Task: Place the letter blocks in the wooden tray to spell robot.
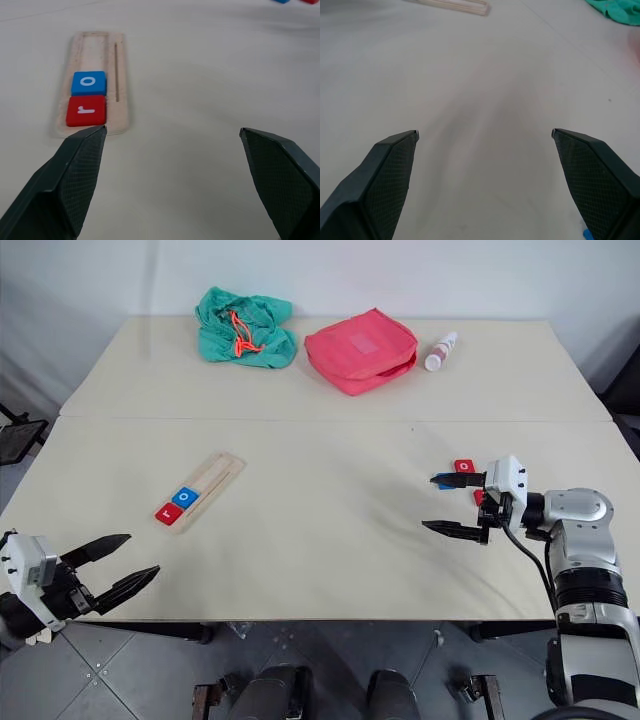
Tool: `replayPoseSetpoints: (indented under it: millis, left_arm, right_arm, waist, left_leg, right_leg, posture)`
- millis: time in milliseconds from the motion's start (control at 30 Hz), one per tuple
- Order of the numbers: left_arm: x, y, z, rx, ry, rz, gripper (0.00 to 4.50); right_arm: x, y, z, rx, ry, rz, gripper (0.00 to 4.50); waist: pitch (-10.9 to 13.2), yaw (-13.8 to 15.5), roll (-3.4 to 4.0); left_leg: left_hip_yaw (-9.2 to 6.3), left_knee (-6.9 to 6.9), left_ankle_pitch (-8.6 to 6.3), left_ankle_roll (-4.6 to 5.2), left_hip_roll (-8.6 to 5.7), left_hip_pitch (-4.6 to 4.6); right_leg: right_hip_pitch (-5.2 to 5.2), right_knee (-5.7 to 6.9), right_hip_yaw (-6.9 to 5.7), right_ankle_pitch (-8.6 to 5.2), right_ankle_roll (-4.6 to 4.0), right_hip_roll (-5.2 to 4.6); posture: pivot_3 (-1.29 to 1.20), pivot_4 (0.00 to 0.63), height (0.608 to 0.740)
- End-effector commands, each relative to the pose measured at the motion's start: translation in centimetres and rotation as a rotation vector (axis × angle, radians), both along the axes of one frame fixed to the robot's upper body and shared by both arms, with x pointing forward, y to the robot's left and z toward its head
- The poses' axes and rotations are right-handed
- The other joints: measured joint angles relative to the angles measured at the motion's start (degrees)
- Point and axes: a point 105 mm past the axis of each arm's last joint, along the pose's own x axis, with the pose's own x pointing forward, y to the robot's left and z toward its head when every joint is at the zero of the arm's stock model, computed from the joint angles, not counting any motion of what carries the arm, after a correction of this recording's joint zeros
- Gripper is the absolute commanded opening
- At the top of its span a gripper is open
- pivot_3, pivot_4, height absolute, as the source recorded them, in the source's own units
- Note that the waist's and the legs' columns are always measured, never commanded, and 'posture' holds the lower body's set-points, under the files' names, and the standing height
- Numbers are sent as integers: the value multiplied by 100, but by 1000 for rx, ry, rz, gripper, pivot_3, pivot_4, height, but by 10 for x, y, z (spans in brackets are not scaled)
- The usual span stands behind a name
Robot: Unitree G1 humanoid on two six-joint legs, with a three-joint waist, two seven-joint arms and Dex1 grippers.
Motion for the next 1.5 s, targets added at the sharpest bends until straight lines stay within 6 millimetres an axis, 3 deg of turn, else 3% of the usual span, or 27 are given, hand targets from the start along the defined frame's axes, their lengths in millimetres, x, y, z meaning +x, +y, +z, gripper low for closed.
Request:
replayPoseSetpoints:
  millis: [33, 167, 367, 533, 1100, 1200, 1233, 1267, 1500]
  left_arm:
    - [10, 11, 9, 59, -35, 59, 4500]
    - [39, 25, 12, 73, -2, 190, 4500]
    - [71, 14, 10, 90, 72, 157, 4500]
    - [86, 6, 7, 96, 145, 137, 4500]
    - [98, 3, -23, 201, 372, 95, 4500]
    - [97, 7, -28, 251, 391, 110, 3948]
    - [97, 8, -28, 246, 389, 120, 3584]
    - [98, 7, -27, 221, 381, 122, 3408]
    - [98, -28, 4, 177, 78, -126, 3403]
  right_arm:
    - [-4, 2, 11, -15, -37, 59, 4460]
    - [-12, 8, 17, -17, -52, 116, 4460]
    - [-24, 23, 28, 3, -87, 175, 4460]
    - [-29, 23, 30, 10, -102, 158, 4460]
    - [-36, 15, 22, 0, -92, 97, 4460]
    - [-35, 16, 21, -1, -92, 94, 4500]
    - [-35, 16, 21, -2, -92, 93, 4500]
    - [-35, 16, 21, -2, -92, 92, 4500]
    - [-34, 12, 21, -8, -92, 96, 4500]
  waist:
    - [0, 1, 0]
    - [0, 5, 0]
    - [0, 0, 0]
    - [0, 0, -1]
    - [0, 24, 0]
    - [-1, 19, 1]
    - [-1, 14, 2]
    - [-3, 13, 4]
    - [-3, 29, 5]
  left_leg:
    - [1, 0, 0, 0, 1, 1]
    - [-2, 5, 1, 0, 0, 1]
    - [-5, 2, 0, 0, -4, 1]
    - [-3, 0, 0, 0, -5, 1]
    - [-3, 7, 1, 0, -11, 5]
    - [-2, 8, 1, 0, -12, 8]
    - [0, 8, 1, 0, -12, 9]
    - [1, 7, 1, 0, -12, 10]
    - [-1, 10, 1, 0, -14, 9]
  right_leg:
    - [0, 1, -1, 0, 0, 1]
    - [1, 8, -2, 0, 0, 1]
    - [-7, 19, -2, 0, 0, 0]
    - [-12, 31, -1, 0, 0, -1]
    - [-18, 58, 2, 0, 0, -7]
    - [-17, 60, 2, 0, 0, -7]
    - [-17, 60, 4, 0, 0, -7]
    - [-17, 61, 5, 0, 0, -7]
    - [-18, 64, 3, 0, 0, -11]
  posture:
    - [0, 150, 740]
    - [0, 150, 740]
    - [0, 150, 740]
    - [0, 150, 740]
    - [0, 150, 740]
    - [0, 150, 740]
    - [0, 150, 740]
    - [0, 150, 740]
    - [0, 150, 740]
